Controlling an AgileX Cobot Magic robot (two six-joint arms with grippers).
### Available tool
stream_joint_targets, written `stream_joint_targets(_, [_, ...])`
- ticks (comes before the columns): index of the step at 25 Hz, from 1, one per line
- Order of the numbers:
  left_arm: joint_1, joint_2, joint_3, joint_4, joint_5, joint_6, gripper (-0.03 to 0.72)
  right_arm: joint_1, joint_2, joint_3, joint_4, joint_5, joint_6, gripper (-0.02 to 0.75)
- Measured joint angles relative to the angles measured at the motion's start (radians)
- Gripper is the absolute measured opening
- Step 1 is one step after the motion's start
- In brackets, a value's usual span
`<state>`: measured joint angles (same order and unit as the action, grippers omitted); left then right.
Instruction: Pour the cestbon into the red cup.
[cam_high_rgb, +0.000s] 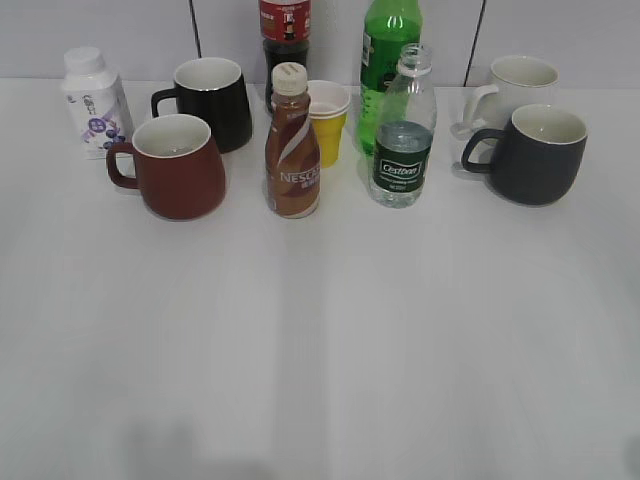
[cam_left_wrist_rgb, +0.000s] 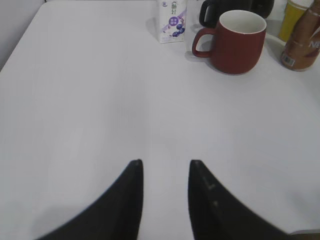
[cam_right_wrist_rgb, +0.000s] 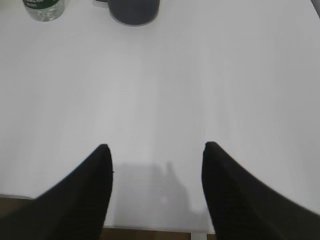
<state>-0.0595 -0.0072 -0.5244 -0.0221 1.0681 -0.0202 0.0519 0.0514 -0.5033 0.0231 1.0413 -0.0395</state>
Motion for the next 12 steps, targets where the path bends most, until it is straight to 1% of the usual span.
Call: stream_joint_targets(12, [0.000, 0.000, 0.000, 0.000, 0.000, 0.000, 0.237, 0.000, 0.000, 0.000, 0.001, 0.000, -0.001, 0.429])
